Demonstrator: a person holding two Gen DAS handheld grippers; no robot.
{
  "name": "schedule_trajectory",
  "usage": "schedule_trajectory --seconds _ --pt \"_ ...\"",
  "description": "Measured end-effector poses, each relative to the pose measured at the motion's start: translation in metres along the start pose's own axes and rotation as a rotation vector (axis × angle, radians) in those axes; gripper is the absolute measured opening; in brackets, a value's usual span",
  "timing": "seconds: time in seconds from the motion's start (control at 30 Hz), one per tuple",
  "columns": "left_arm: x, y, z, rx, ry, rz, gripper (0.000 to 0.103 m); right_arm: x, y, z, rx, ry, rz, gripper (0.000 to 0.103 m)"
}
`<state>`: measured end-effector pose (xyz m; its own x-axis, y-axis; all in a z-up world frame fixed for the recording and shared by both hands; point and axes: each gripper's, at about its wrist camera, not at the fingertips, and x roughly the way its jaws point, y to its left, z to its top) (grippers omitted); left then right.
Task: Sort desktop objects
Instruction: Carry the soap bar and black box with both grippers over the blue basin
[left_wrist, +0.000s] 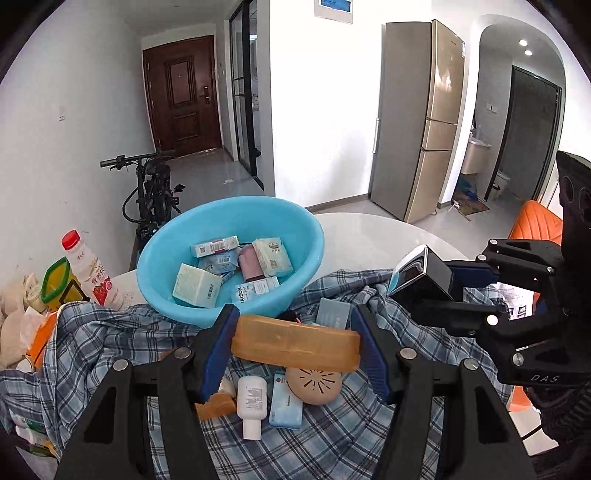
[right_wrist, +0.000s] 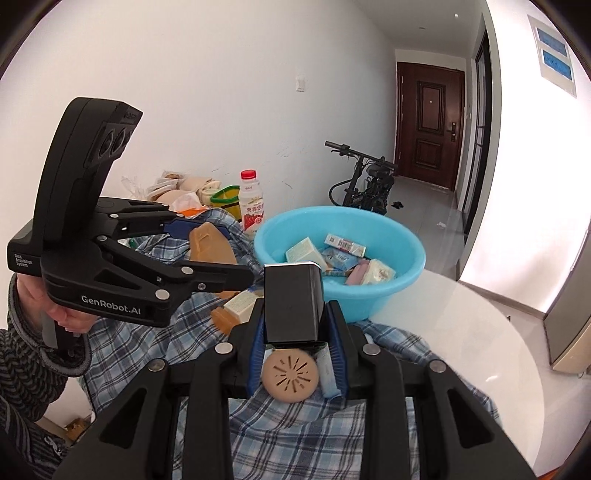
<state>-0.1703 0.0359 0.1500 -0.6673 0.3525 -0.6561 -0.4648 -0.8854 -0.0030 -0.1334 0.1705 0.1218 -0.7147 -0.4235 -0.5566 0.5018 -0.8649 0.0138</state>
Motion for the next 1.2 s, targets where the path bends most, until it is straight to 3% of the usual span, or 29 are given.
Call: schedule_trajectory --seconds 0.37,0.7,1.2 --pt "0.009 0.029 0.049 -0.044 -0.006 0.044 0.065 0.012 -0.025 0.041 0.004 -0.029 -0.056 0.029" --pt "0.041 0.047 0.088 -0.081 0.010 0.055 0.065 0.041 -0.045 0.079 0.073 -0.035 -0.042 0.029" --pt "0.119 0.094 0.116 -0.172 0.149 0.083 0.065 0.120 -0.096 0.126 0.161 0.143 -0.015 0.029"
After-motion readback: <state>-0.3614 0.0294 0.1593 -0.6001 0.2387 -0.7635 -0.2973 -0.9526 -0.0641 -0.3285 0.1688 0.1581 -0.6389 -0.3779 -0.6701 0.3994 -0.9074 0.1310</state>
